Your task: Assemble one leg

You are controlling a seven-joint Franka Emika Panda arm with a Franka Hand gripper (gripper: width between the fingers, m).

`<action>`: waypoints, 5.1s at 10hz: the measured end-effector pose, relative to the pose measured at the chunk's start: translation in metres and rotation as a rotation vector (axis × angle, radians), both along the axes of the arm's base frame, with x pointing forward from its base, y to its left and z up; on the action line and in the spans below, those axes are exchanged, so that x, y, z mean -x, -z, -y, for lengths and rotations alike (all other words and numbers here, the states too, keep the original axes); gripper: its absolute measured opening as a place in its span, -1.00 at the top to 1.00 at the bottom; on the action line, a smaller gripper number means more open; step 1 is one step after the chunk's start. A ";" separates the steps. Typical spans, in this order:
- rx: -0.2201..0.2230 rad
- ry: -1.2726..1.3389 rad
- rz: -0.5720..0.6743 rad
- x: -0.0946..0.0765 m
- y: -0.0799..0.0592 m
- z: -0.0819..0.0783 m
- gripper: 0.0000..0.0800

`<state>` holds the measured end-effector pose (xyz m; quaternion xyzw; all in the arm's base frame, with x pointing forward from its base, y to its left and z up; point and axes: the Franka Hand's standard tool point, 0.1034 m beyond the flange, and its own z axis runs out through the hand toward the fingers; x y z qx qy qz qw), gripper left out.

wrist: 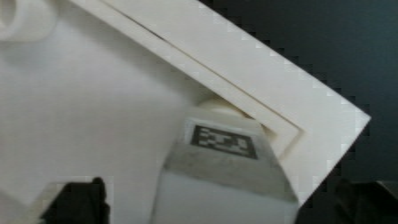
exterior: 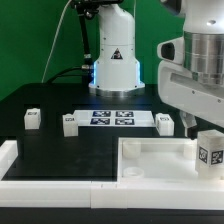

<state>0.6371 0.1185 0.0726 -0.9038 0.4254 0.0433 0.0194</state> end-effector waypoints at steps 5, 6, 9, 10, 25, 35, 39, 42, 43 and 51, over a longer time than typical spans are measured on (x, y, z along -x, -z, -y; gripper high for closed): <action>-0.010 -0.519 0.034 0.000 -0.001 -0.004 -0.62; -0.018 -0.644 0.041 0.000 -0.001 -0.003 -0.62; -0.030 -0.933 0.057 -0.001 -0.001 0.000 -0.62; -0.032 -1.014 0.061 -0.001 -0.001 0.000 -0.62; -0.012 0.024 0.006 -0.002 -0.001 -0.002 0.27; -0.013 0.038 0.008 -0.003 -0.002 -0.002 -0.59; -0.006 -0.363 0.036 -0.002 -0.001 -0.002 -0.62; -0.005 -0.649 0.052 -0.003 -0.002 -0.002 -0.62; -0.006 -0.731 0.057 -0.003 -0.002 -0.002 -0.62; -0.020 -1.001 0.070 -0.003 -0.001 0.003 0.28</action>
Offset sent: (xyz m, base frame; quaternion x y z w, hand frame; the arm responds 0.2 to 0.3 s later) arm 0.0045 0.0085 0.0035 -0.0178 0.0100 -0.3095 0.9507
